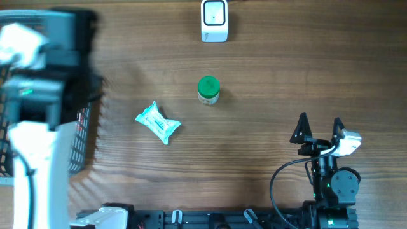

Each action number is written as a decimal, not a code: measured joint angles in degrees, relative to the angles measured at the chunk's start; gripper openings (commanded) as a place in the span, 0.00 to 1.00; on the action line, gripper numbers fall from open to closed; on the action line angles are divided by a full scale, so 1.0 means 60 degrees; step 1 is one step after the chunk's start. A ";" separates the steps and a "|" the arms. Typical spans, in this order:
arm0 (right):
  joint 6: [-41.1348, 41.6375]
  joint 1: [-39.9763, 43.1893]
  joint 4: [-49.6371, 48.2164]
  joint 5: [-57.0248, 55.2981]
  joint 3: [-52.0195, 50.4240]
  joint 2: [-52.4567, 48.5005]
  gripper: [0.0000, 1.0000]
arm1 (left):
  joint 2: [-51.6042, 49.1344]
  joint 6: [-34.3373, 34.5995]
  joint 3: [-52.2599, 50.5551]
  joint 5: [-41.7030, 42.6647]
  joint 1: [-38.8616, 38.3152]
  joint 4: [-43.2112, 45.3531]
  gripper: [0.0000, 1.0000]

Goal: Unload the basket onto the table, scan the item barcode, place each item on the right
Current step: 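Move the wipes pack past the scanner and place it on the table, then reach into the basket and grasp the green candy bag with the left gripper, then hold the candy bag under the scanner, then drop it on the table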

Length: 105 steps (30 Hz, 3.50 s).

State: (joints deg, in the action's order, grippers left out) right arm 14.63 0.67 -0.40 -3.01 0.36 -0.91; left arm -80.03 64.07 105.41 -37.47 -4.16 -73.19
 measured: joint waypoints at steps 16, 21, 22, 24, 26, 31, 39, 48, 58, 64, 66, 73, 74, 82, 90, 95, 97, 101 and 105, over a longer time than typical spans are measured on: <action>0.0000 0.0000 0.0000 0.0004 0.0000 0.0000 1.00 | -0.5890 -0.1177 -0.0652 0.6761 0.6561 0.2783 1.00; 0.0000 0.0000 0.0000 0.0004 0.0000 0.0000 1.00 | -0.6652 -0.1239 -0.0656 0.6583 0.6116 0.3534 1.00; 0.0000 0.0000 0.0000 0.0004 0.0000 0.0000 1.00 | -0.6805 -0.1242 -0.0656 0.6393 0.5982 0.3534 1.00; 0.0000 0.0000 0.0000 0.0004 0.0000 0.0000 1.00 | -0.7071 -0.1242 -0.0656 0.6073 0.5767 0.3519 1.00; 0.0000 0.0000 0.0000 0.0004 0.0000 0.0000 1.00 | -0.7322 -0.1162 -0.0656 0.5803 0.5643 0.3246 1.00; 0.0000 0.0000 0.0000 0.0004 0.0000 0.0000 1.00 | -0.7522 -0.0903 -0.0656 0.5523 0.5643 0.2805 0.04; 0.0000 0.0000 0.0000 0.0004 0.0000 0.0000 1.00 | -0.7807 -0.1931 -0.0521 0.4772 0.5650 0.1475 0.04; 0.0000 0.0000 0.0000 0.0004 0.0000 0.0000 1.00 | -0.5796 -0.2280 -0.0583 0.4714 0.5683 0.0958 1.00; 0.0000 0.0000 0.0000 0.0004 0.0000 0.0000 1.00 | -0.5727 -0.2317 -0.3002 0.4681 0.5869 0.3388 1.00; 0.0000 0.0000 0.0000 0.0004 0.0000 0.0000 1.00 | -0.5723 -0.2317 -0.3705 0.4743 0.5865 0.5023 1.00; 0.0000 0.0000 0.0000 0.0004 0.0000 0.0000 1.00 | -0.5723 -0.2317 -0.4091 0.4936 0.5865 0.5679 0.88; 0.0000 0.0000 0.0000 0.0004 0.0000 0.0000 1.00 | -0.5450 -0.2761 -0.4863 0.5300 0.5923 0.6714 0.04; 0.0000 0.0000 0.0000 0.0004 0.0000 0.0000 1.00 | -0.5413 -0.2962 -0.4750 0.5413 0.5949 0.6324 0.04; 0.0000 0.0000 0.0000 0.0004 0.0000 0.0000 1.00 | -0.1355 -0.3421 -0.1381 0.5876 0.6277 0.3238 0.04; 0.0000 0.0000 0.0000 0.0004 0.0000 0.0000 1.00 | 0.2419 -0.3260 -0.1133 0.5876 0.6277 0.2750 0.04; 0.0000 0.0000 0.0000 0.0004 0.0000 0.0000 0.99 | 0.2390 -0.2881 -0.1173 0.6171 0.4838 0.1810 0.04; 0.0000 0.0000 0.0000 0.0000 0.0000 0.0000 1.00 | 0.2189 -0.2932 -0.1177 0.6328 0.3147 0.1938 0.04; 0.0000 0.0000 0.0000 0.0004 0.0000 0.0000 1.00 | 0.1013 -0.4291 -0.1184 0.6557 -0.0546 0.2601 0.04; 0.0000 -0.0007 0.0000 0.0004 0.0000 0.0000 1.00 | -0.0637 -0.6991 -0.1180 0.6670 -0.3395 0.2881 0.04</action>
State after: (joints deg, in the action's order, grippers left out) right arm 14.63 0.62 -0.40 -2.98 0.36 -0.91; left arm -83.85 22.13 98.32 2.55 -24.53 -55.90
